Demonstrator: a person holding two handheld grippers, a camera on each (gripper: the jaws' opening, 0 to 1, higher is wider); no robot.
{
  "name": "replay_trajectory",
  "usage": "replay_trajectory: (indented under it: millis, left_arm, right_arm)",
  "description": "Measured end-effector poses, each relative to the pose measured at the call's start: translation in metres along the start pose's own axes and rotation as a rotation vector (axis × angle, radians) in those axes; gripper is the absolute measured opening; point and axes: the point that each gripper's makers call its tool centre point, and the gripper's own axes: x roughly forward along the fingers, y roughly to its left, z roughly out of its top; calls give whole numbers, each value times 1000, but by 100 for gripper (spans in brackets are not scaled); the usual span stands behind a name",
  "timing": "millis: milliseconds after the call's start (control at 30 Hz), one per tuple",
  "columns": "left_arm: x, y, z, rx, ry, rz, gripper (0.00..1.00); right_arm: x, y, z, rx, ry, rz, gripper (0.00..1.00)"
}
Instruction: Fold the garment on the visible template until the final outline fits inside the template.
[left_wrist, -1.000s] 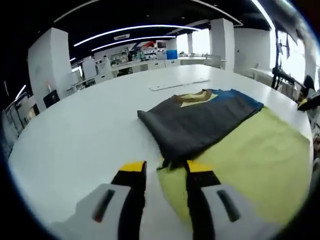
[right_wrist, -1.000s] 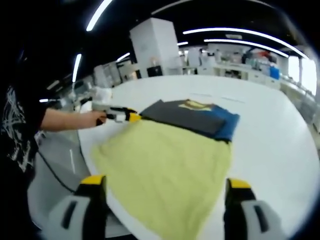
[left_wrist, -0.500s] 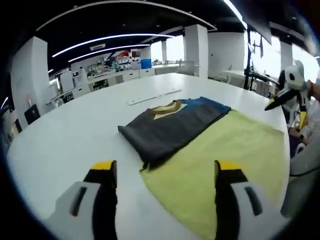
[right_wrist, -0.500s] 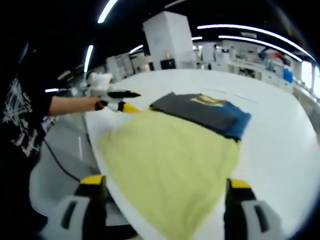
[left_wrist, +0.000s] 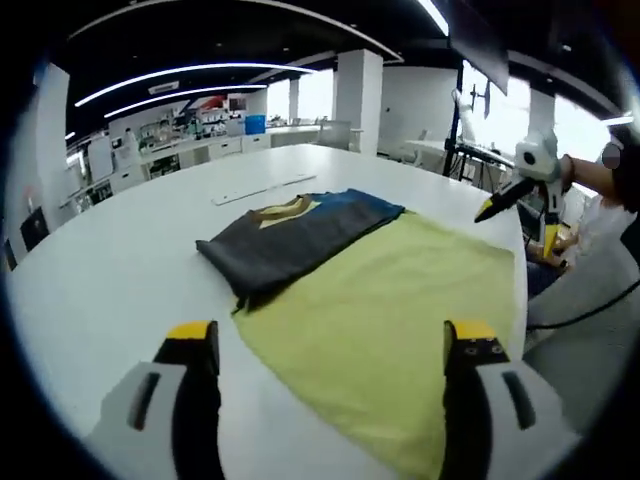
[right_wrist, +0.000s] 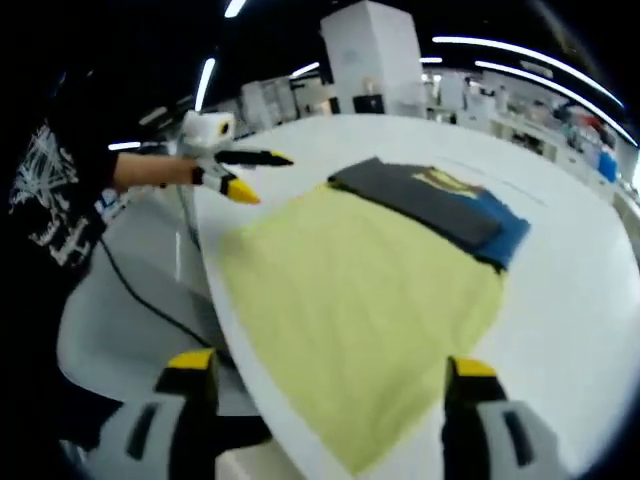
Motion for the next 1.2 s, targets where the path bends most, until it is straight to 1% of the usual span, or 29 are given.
replay_trajectory:
  millis: [33,133,167,233,300,367,467,567,700,800,933,1000,1067,1200]
  left_arm:
    - [-2,-2,-5,1,4,-9,90]
    - [-9,-15,-12,4,19,-41,88]
    - [-11,-19,-17,13,32,-57,86]
    - [-14,-23,-23,5,34,-78,85]
    - [-18,-29,-26,6,41,-88,85]
    - [-20,-34,-30,26,59,-95,82]
    - [-22,-48,-32,30,64,-118,81]
    - [-24,-59,-38,43,84,-139,75]
    - [-26,-70,-46,38,89,-166,65]
    - [-27,-80,-52,79,118,-185,59]
    - [-28,-86,-55,102,135,-203,53]
    - [-29,-88,-58,128,151,-208,49]
    - [-30,-89,-62,156,171,-214,47]
    - [-33,-89,-70,196,202,-219,41]
  right_arm:
    - [0,1,-2,-3,8,4,91]
    - [1,5,-7,-24,22,17,89]
    - [2,5,-8,-28,26,18,88]
    - [3,5,-12,-43,39,23,85]
    - [5,6,-15,-50,46,26,82]
    - [5,7,-17,-52,51,27,79]
    - [4,4,-23,-61,56,18,75]
    - [2,1,-28,-60,61,11,71]
    - [0,-1,-36,-59,66,-2,66]
    - [-1,-1,-42,-66,74,-3,62]
    - [-2,-4,-46,-81,89,-17,54]
    - [-2,-5,-47,-85,88,-21,53]
    - [-2,-5,-49,-99,96,-26,52]
    - [-3,-9,-57,-137,133,-43,49]
